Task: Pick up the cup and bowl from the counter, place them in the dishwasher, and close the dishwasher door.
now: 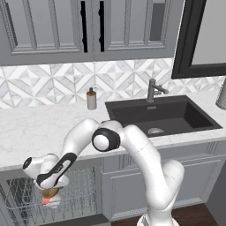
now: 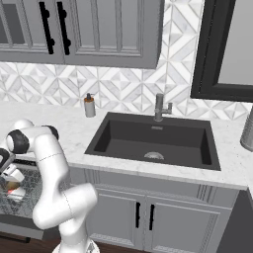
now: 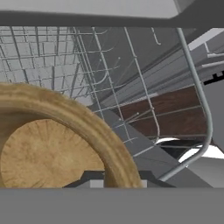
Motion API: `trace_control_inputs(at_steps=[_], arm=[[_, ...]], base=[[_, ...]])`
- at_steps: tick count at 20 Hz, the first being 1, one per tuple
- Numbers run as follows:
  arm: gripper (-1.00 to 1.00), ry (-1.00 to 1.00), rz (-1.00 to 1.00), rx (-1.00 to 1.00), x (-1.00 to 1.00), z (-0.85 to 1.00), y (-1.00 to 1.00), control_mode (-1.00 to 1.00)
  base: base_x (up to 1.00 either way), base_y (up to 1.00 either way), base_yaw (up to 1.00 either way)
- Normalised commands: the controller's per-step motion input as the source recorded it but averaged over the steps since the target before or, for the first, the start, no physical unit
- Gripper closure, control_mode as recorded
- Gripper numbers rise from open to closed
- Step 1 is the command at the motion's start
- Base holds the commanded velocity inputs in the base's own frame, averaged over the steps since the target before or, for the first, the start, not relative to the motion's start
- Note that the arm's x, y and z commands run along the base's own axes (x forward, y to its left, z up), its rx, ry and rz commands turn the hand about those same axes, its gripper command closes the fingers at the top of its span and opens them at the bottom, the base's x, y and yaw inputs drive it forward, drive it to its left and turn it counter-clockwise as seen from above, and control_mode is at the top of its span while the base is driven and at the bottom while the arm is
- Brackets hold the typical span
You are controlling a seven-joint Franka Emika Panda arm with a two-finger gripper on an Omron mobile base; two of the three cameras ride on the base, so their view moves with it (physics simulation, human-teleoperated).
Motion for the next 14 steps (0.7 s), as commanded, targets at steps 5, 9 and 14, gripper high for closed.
trace_control_inputs(at_steps=[5, 9, 14], arm=[[1.00, -0.03, 0.00, 0.00, -0.06, -0.08, -0.02, -1.00], [-1.00, -0.02, 0.00, 0.00, -0.21, 0.00, 0.00, -1.00], [-1.00, -0.06, 0.00, 0.00, -0.06, 0.00, 0.00, -1.00]], base=[[0.00, 0.00, 0.00], [0.00, 0.00, 0.00], [0.00, 0.00, 0.00]])
